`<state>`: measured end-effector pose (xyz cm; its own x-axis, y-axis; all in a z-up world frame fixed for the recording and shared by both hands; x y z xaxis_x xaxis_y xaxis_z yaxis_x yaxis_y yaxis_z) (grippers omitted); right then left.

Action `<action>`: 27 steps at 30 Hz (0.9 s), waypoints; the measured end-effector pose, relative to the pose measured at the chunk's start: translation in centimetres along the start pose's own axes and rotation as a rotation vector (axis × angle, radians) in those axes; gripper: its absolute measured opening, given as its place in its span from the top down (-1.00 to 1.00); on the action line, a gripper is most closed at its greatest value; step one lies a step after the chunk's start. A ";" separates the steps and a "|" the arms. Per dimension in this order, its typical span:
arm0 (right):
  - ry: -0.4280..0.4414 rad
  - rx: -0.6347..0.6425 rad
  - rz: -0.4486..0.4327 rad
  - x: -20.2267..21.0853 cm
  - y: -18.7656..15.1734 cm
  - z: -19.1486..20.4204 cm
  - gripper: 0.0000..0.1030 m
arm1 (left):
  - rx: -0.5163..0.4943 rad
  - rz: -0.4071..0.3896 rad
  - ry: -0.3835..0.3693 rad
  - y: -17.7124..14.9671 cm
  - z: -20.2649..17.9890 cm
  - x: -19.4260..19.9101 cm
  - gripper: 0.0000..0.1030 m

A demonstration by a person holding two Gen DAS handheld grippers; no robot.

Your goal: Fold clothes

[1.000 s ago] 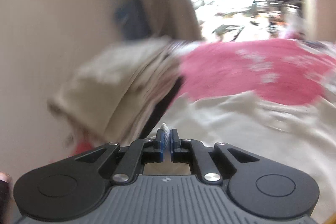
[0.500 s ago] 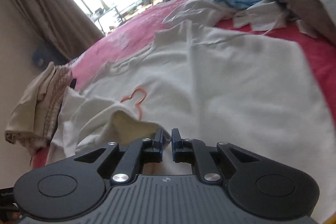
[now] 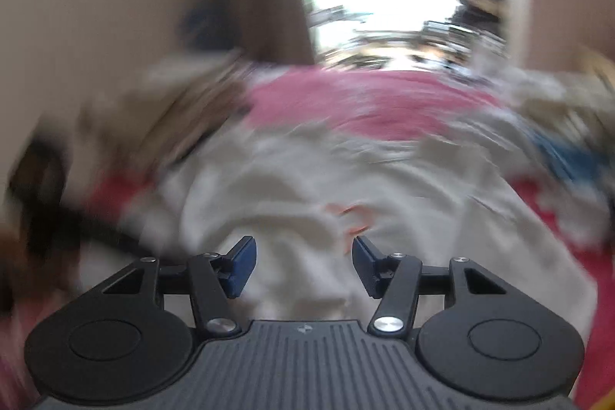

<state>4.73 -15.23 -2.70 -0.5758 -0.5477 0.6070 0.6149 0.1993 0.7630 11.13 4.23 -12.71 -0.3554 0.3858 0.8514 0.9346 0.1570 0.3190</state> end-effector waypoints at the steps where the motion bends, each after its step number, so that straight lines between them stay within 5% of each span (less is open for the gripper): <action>1: 0.015 0.053 0.045 -0.8 -0.3 0.6 -0.13 | 0.002 0.004 -0.001 0.1 0.0 0.0 0.05; 7: 0.077 0.196 0.249 -5.6 -2.0 2.3 -0.10 | 0.008 0.037 0.013 1.0 0.4 1.1 0.04; 11: 0.046 0.206 0.317 -7.1 -3.8 2.4 0.04 | -0.040 -0.018 0.090 2.7 2.0 5.6 0.05; 16: -0.023 0.101 0.249 -6.3 -4.0 2.2 0.22 | -0.099 -0.158 0.309 7.4 7.0 15.7 0.05; 20: -0.106 0.075 0.226 -6.4 -4.3 2.3 0.35 | -0.135 -0.190 0.491 9.5 10.6 22.4 0.00; 23: -0.167 0.041 0.207 -6.5 -4.0 2.1 0.84 | -0.103 -0.165 0.451 7.7 10.8 22.2 0.00; 27: -0.205 -0.016 0.173 -5.7 -3.2 2.3 0.88 | -0.075 -0.074 0.237 2.8 8.4 17.3 0.00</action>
<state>4.83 -10.83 -8.06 -0.5574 -0.3307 0.7615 0.7210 0.2619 0.6415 7.53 18.98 -0.54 -0.4188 0.1511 0.8954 0.9075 0.1055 0.4066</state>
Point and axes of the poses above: each gripper's, at about its wrist camera, not at the fingertips, and x roughly against the way its jaws point, z to its left, y to its top, the point moved 6 cm from there along -x, roughly the way its jaws point, and after that the axes turned 15 degrees about y, right-handed, at the moved point
